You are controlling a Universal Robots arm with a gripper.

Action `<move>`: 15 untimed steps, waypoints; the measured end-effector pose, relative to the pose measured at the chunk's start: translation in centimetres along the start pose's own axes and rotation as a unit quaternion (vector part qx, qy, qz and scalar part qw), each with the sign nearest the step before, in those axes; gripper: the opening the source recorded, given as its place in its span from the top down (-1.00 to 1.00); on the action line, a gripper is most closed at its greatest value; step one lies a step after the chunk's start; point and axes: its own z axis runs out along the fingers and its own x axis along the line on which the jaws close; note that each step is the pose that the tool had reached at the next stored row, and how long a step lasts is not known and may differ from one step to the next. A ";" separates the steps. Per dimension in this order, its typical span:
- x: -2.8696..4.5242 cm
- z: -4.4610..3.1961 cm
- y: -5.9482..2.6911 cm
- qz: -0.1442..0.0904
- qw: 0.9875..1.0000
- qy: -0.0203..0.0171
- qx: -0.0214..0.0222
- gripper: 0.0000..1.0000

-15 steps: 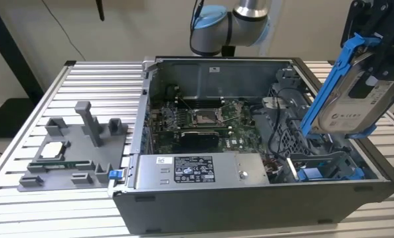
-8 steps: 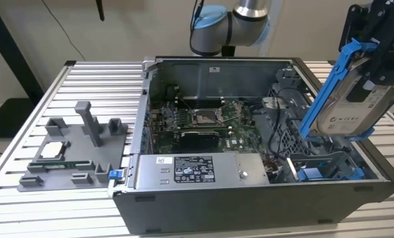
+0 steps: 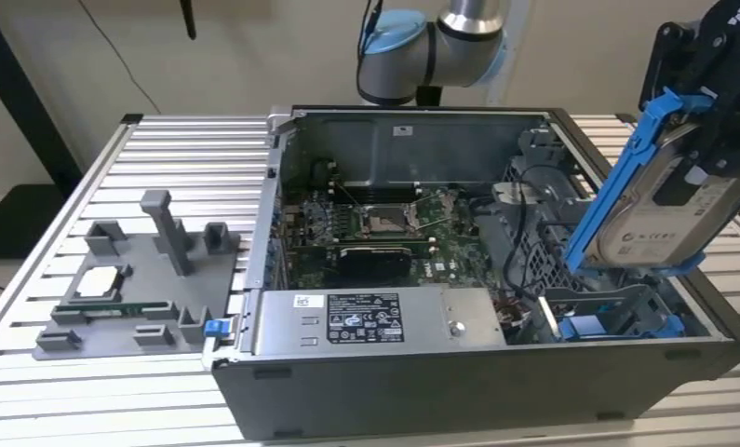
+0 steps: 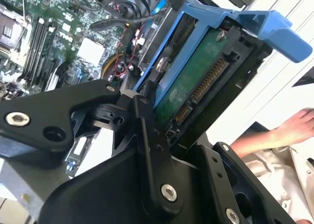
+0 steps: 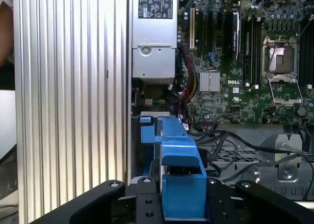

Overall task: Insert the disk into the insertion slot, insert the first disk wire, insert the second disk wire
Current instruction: 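Insert the disk into the insertion slot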

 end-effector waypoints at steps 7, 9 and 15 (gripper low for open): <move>0.74 0.65 -0.12 0.001 1.000 0.000 0.000 1.00; 0.74 0.94 -0.13 0.001 1.000 0.000 0.000 1.00; 0.74 1.77 -0.16 0.001 1.000 -0.002 0.000 1.00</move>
